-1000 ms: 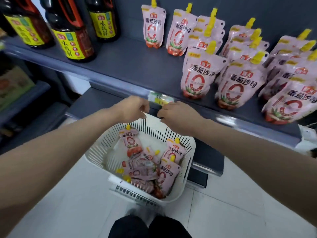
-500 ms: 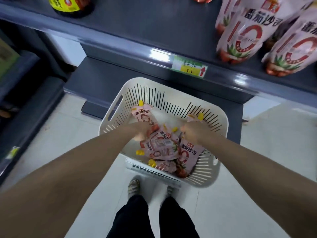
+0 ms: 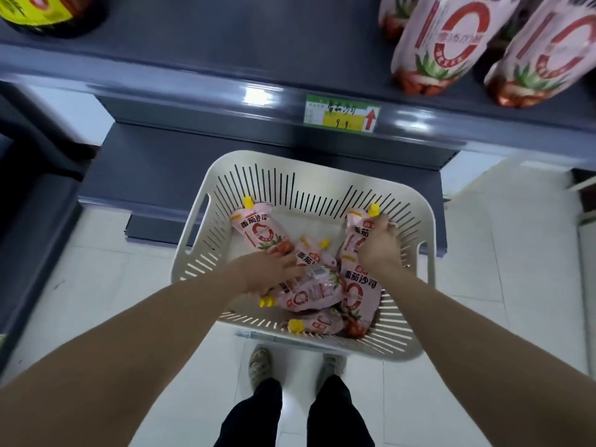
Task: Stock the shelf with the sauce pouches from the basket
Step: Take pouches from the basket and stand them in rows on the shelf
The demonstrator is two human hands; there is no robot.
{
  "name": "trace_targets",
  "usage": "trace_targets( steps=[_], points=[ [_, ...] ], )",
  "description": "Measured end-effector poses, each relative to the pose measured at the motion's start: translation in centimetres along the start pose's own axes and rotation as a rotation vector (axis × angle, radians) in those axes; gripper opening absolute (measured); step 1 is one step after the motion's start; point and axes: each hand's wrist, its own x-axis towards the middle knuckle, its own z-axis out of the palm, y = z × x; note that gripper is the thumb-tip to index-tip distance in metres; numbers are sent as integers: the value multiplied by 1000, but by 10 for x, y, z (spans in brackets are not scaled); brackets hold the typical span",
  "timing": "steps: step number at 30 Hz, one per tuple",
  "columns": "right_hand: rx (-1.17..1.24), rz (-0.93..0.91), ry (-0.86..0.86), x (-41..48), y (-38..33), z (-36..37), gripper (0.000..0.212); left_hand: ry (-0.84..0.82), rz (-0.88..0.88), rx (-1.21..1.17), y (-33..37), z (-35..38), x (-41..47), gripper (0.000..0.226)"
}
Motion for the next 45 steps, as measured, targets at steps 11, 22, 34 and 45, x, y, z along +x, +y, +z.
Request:
trace_targets(
  steps=[11,22,34,45],
  points=[
    [-312,-187,116,7,-10,-8,39,230,-62,-902,4,-30,13,24],
    [-337,-166,77,17,-16,-18,34,287,-178,-1044,12,-56,1,6],
    [-277,-153,169,3,-6,-6,39,401,-242,-975,16,-74,-26,20],
    [-171,-227,160,-37,-28,-79,35,483,-346,-904,19,-118,-66,40]
  ],
)
